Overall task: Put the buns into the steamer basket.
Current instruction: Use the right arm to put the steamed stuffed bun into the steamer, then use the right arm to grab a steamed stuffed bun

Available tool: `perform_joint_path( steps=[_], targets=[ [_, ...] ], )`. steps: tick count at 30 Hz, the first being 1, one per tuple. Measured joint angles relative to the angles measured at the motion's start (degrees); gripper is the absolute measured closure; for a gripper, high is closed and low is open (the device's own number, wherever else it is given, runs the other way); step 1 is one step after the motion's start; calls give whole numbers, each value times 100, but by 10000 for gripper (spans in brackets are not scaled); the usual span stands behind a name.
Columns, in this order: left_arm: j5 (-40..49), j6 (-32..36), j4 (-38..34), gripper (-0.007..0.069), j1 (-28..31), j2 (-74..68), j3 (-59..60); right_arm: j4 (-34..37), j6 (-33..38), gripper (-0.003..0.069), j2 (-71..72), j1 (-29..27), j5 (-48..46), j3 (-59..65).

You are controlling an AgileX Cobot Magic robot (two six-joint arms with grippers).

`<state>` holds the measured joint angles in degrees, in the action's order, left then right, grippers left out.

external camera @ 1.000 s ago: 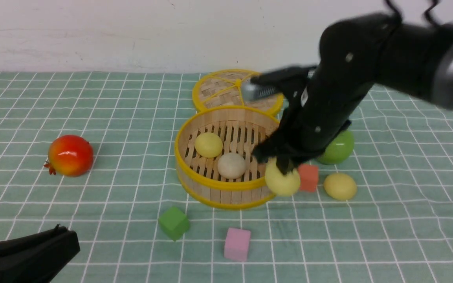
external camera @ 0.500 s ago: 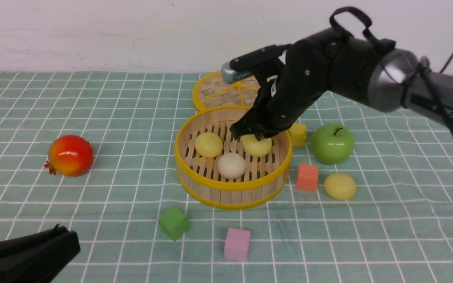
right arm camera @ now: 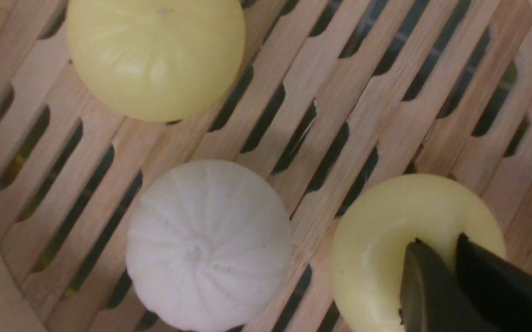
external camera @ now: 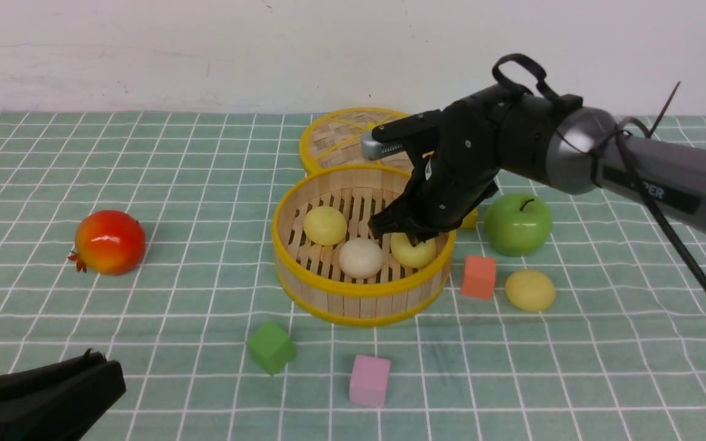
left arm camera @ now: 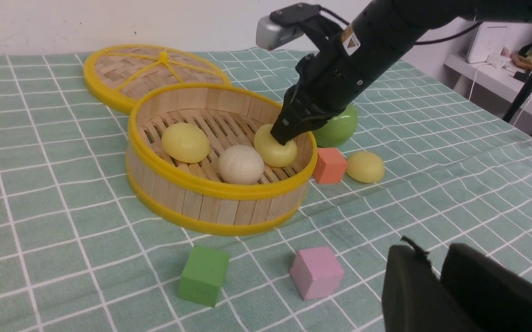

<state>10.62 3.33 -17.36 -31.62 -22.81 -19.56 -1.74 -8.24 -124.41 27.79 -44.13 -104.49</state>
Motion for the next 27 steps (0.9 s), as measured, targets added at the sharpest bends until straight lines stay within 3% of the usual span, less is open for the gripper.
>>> perform_joint_path(
  steps=[5, 10, 13, 17, 22, 27],
  targets=[
    [0, 0, 0, 512, 0, 0, 0, 40, -21, 410, -6, 0, -125, -174],
    [0, 0, 0, 512, 0, 0, 0, 174, 25, 209, 10, 0, -1119, -927],
    [0, 0, 0, 512, 0, 0, 0, 213, 364, 160, 163, 0, -1804, -1324],
    [0, 0, 0, 510, 0, 0, 0, 71, 882, 148, 573, -23, -2536, -1531],
    [0, 0, 0, 508, 0, 0, 0, -351, 871, 177, 1084, -439, -2668, -1380],
    [0, 0, 0, 502, 0, 0, 0, 174, 749, 267, 1250, -1374, -2662, -176]
  ],
)
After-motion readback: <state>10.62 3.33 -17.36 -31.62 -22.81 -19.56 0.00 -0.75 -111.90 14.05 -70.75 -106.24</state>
